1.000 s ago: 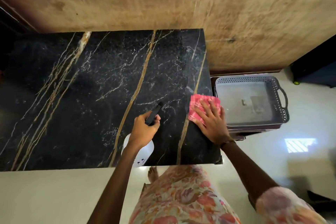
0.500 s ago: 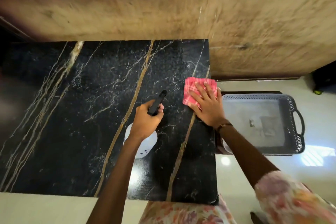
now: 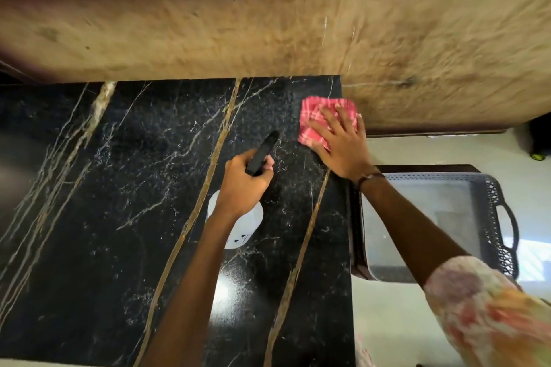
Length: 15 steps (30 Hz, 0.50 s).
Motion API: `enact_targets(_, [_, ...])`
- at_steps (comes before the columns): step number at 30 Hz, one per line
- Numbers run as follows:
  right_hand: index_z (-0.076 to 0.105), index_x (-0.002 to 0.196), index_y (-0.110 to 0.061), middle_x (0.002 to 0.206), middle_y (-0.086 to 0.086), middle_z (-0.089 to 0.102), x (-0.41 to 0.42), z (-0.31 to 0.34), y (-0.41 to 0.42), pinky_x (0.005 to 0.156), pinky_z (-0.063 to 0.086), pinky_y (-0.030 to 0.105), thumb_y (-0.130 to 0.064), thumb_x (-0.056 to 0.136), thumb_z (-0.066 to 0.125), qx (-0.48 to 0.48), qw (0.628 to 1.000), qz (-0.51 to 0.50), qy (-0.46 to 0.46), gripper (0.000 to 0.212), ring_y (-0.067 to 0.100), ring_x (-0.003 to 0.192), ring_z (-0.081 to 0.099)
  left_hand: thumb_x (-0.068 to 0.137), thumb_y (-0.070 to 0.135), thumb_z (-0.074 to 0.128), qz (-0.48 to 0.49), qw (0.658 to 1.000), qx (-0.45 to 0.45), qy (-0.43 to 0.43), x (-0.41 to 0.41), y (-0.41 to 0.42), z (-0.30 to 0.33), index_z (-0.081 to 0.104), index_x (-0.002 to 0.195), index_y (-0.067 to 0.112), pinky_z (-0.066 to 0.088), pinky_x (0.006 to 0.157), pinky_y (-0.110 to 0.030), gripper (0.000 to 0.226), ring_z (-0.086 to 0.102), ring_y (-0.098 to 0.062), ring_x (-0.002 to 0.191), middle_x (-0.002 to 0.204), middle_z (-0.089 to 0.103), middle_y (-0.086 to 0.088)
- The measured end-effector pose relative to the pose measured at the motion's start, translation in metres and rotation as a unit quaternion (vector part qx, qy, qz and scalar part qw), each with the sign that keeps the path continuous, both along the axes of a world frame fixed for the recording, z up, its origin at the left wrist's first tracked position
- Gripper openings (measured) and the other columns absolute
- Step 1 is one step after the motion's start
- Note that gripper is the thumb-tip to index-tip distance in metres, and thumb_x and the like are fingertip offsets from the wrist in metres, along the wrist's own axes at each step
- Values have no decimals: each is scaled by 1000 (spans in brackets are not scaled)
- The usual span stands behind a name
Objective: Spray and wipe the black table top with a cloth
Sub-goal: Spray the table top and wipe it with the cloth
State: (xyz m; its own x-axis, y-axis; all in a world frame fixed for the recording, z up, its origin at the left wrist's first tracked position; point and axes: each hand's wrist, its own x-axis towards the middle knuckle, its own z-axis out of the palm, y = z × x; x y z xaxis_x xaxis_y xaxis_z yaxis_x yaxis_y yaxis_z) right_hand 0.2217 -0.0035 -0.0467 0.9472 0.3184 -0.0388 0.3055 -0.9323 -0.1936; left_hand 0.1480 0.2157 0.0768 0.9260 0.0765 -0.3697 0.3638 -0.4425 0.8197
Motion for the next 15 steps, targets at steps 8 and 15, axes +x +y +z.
enact_targets(8, [35,142,-37,156,-1,27,-4,0,38,113,15,63,-58,94,28,-27,989,146,-18,53,29,145,20,87,9,60,7,1000,-8,0,23,-3,-10,66,85,7,37,47,-25,6,41,-15,45,59,53,-5])
enact_targets(15, [39,141,-35,154,1,32,66,1,1,109,22,66,-62,89,23,-5,1000,-12,-9,61,32,143,23,85,3,59,19,999,-50,-10,42,9,-18,65,83,13,39,52,-27,12,45,-8,47,60,55,6])
